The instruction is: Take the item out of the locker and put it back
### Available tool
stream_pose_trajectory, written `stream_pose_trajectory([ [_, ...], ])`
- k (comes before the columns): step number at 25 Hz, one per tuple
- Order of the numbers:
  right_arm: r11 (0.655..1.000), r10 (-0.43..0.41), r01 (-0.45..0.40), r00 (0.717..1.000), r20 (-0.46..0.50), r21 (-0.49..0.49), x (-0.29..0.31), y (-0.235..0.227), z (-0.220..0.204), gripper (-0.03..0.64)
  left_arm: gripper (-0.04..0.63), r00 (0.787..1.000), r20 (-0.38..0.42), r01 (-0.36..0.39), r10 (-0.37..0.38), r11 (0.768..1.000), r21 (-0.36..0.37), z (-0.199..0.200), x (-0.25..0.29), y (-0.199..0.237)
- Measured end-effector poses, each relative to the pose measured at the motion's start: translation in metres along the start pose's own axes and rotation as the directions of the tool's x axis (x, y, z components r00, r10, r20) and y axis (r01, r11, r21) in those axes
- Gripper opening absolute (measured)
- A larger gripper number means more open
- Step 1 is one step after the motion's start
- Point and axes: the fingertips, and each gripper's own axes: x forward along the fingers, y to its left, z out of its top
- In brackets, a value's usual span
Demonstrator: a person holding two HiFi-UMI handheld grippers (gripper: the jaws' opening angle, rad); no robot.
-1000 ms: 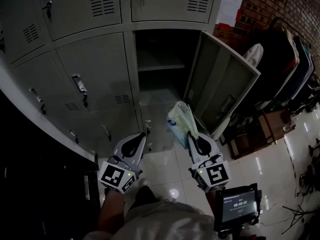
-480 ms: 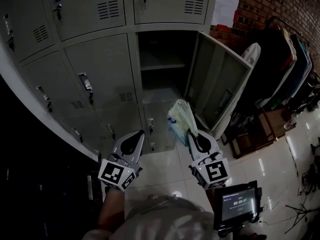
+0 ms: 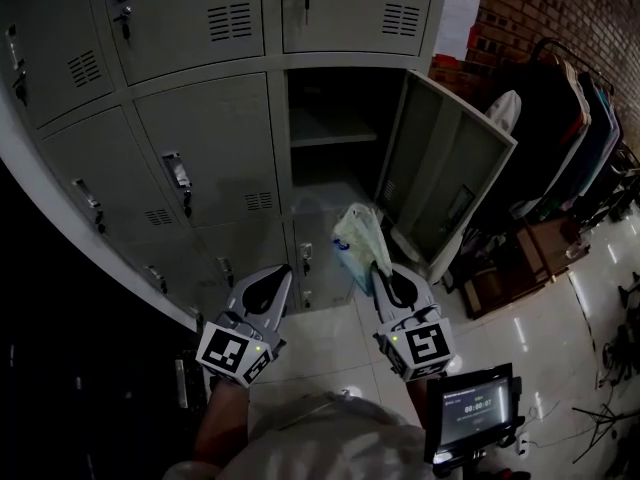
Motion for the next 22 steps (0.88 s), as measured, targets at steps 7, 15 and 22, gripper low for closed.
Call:
stream_pose_trajectory([
  [7, 0.999, -0.038, 0.038, 0.999, -0.001, 0.022, 0.022, -0.007, 0.001, 0.009, 0.003, 1.0, -0.009, 0.013, -0.013, 1.0, -0.012, -0.011, 0.003, 0.018],
  [15, 1.0, -0.008, 0.008, 1.0, 0.002, 0.002, 0.064, -0.041, -0.003, 0.009, 0.002, 1.0, -0.006, 0.001, -0.001, 1.0, -0.004, -0.017, 0.048, 0.042],
  [22, 0.999, 0.04, -0.04, 0.999, 0.006, -0.026, 0.107, -0.077, -0.006, 0.009, 0.003, 1.0, 0.008, -0.023, 0.023, 1.0, 0.015, -0.015, 0.1, 0.061],
])
